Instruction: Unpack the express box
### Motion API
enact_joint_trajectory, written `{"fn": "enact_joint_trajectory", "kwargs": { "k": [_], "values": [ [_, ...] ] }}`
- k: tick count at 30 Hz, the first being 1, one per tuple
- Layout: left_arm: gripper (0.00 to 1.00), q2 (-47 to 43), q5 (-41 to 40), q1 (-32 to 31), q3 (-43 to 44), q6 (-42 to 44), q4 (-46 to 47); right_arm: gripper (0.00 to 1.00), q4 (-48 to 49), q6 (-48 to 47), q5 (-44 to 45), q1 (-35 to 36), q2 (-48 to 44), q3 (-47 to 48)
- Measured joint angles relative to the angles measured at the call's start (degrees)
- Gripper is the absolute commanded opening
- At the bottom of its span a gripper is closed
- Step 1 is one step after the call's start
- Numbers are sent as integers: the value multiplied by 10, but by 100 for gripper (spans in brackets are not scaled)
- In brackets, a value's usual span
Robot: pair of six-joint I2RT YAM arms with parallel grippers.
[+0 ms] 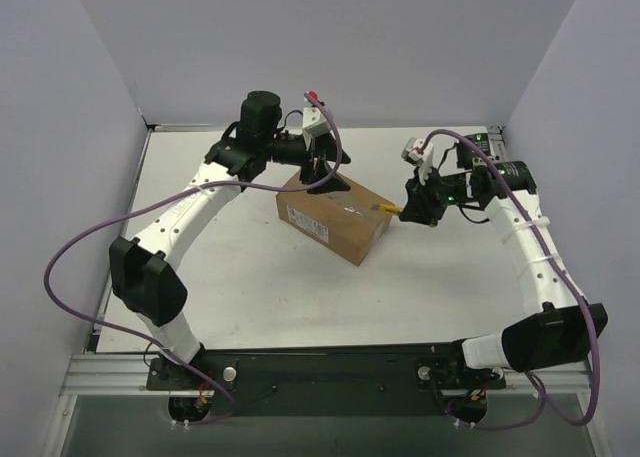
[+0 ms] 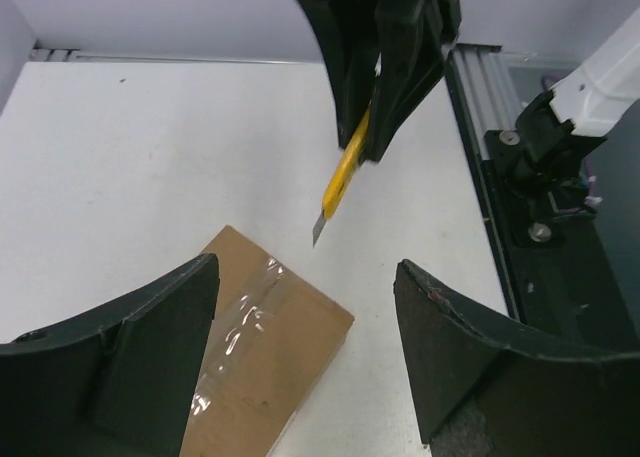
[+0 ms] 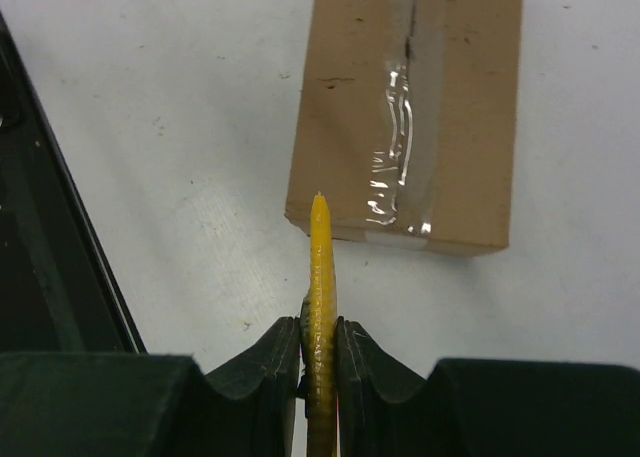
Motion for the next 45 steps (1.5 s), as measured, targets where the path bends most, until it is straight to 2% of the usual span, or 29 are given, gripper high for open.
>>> {"fn": "enact_joint_trajectory", "kwargs": {
  "k": [5,11,16,21,23,24,27,28,30,33,34,35,36,37,39,41,45],
  "values": [
    [75,45,49,-7,23,-54,-1,0,-13,-32,-10,66,40,28],
    [74,65,73,-15,-16,-80,-1,0,-16,-23,-12,90,53,63],
    [69,66,82,-34,-37,-87,6,0,-16,-11,-9,117,54,86],
    [44,74,85,-53,-41,-109,48,0,-16,0,-3,134,56,89],
    [38,80,86,-59,-40,-115,57,0,-16,5,-2,135,59,90],
    [32,83,88,-61,-40,-117,59,0,-16,7,-1,135,60,91],
    [24,95,94,-65,-40,-119,60,0,-16,12,6,135,61,91],
    [13,98,98,-66,-40,-118,60,0,-17,14,8,135,61,91],
    [0,102,111,-66,-36,-111,60,0,-17,21,8,135,61,91],
    [0,104,131,-65,-34,-104,67,28,-17,32,3,134,60,91],
    [0,104,134,-64,-34,-114,75,43,-17,38,2,133,60,93],
    [0,105,137,-62,-37,-146,96,51,-16,52,3,128,59,96],
    [0,105,141,-60,-47,-194,145,67,-11,72,0,122,59,101],
    [0,105,144,-58,-65,-256,234,77,-1,94,-9,111,57,104],
    [0,106,151,-50,-90,-392,382,78,30,157,-35,69,49,107],
    [0,114,152,-40,-93,-497,487,79,75,214,-49,23,33,106],
    [0,115,140,-28,-93,-624,623,77,156,296,-65,-6,-12,92]
  ]
}}
